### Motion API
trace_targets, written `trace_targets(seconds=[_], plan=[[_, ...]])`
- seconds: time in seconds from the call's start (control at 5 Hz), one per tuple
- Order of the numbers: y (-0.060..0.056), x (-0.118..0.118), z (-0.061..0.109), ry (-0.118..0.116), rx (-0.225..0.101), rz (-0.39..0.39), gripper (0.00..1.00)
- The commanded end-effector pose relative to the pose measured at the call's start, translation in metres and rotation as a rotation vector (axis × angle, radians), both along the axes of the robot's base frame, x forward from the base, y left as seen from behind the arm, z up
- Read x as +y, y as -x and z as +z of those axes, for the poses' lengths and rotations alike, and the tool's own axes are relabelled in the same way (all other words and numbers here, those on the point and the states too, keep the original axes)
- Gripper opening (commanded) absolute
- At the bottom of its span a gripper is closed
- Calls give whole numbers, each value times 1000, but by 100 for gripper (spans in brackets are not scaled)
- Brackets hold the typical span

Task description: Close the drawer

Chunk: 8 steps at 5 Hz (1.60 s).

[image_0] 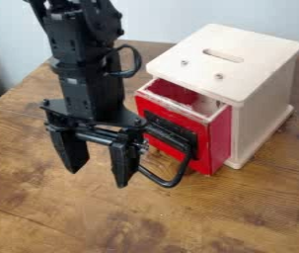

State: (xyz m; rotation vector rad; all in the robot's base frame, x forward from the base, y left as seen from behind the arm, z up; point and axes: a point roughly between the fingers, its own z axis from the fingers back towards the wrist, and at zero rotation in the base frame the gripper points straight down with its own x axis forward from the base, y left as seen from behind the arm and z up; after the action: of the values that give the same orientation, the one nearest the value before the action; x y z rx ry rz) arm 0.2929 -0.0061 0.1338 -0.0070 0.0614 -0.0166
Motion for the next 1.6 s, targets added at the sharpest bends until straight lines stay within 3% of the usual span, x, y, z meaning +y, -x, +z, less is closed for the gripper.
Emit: trace_targets(seconds=[0.0,0.2,0.4,0.8,1.2,1.4], plan=[[1,1,-10,-7,-161,-3,100],[-22,0,-34,-10,-257,-29,100],[-35,2,-41,-5,-211,-52,100],[-44,4,-53,-1,-227,-60,100],[-48,6,-67,0,-216,-61,100],[-58,7,-71,-1,-221,-64,100]])
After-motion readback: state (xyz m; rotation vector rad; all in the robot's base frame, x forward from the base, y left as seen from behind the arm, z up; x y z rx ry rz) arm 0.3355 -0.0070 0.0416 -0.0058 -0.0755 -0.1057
